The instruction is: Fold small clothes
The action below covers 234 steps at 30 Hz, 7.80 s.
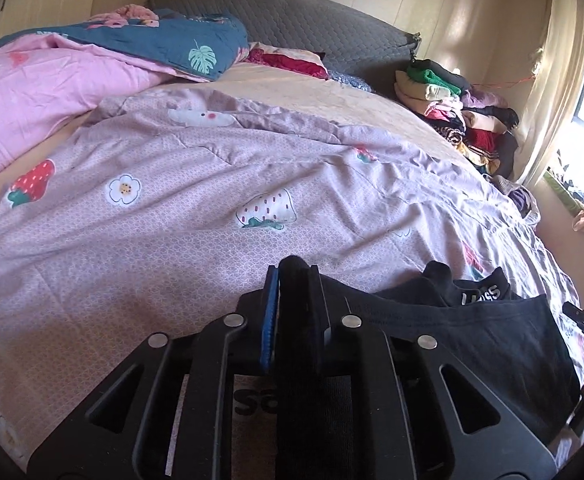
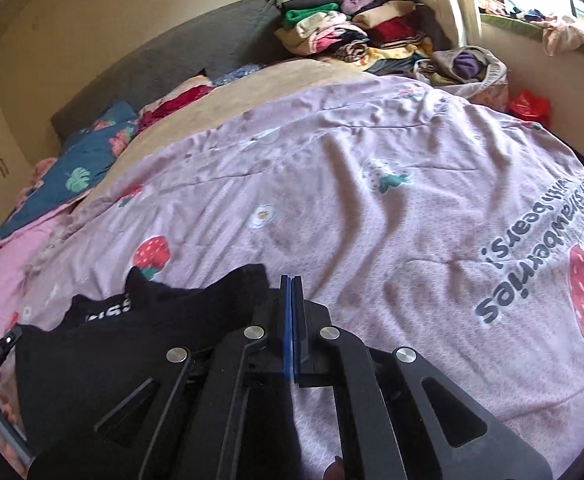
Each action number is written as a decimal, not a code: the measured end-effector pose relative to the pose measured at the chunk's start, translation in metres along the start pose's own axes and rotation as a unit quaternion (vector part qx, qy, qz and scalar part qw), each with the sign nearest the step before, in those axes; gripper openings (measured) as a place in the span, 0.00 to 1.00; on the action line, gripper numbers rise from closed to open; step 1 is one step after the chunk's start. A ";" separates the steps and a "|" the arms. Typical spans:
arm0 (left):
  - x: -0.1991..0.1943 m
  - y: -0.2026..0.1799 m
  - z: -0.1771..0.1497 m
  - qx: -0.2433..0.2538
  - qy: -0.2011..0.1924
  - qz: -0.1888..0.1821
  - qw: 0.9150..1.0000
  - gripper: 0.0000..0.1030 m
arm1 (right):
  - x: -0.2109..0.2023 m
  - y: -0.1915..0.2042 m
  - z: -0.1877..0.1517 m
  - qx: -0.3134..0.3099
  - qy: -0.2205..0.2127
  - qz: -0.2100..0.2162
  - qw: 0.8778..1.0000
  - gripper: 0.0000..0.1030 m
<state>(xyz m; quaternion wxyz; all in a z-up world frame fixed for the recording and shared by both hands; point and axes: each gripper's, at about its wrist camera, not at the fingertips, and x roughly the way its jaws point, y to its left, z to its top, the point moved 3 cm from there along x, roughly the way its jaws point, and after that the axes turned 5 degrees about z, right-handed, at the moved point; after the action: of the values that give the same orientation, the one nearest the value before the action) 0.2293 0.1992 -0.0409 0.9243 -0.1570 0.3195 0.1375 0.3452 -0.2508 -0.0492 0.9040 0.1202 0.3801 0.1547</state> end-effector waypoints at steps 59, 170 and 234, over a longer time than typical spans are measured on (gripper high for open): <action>-0.098 -0.041 -0.081 0.057 0.046 -0.045 0.996 0.83 | -0.101 0.079 -0.109 -0.083 0.015 0.046 0.995 0.73; -0.122 0.012 -0.115 0.043 0.121 -0.023 0.991 0.91 | -0.128 0.186 -0.166 -0.169 0.031 0.061 0.983 0.96; -0.018 -0.087 0.003 -0.018 0.154 -0.134 0.979 0.22 | -0.091 0.243 -0.143 -0.283 -0.078 0.081 0.953 0.07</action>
<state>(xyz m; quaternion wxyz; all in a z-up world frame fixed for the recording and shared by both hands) 0.2482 0.1180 -0.0100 0.8709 -0.2344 0.4320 -0.0074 0.1360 -0.0457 -0.0061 0.9120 -0.0984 0.2383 0.3190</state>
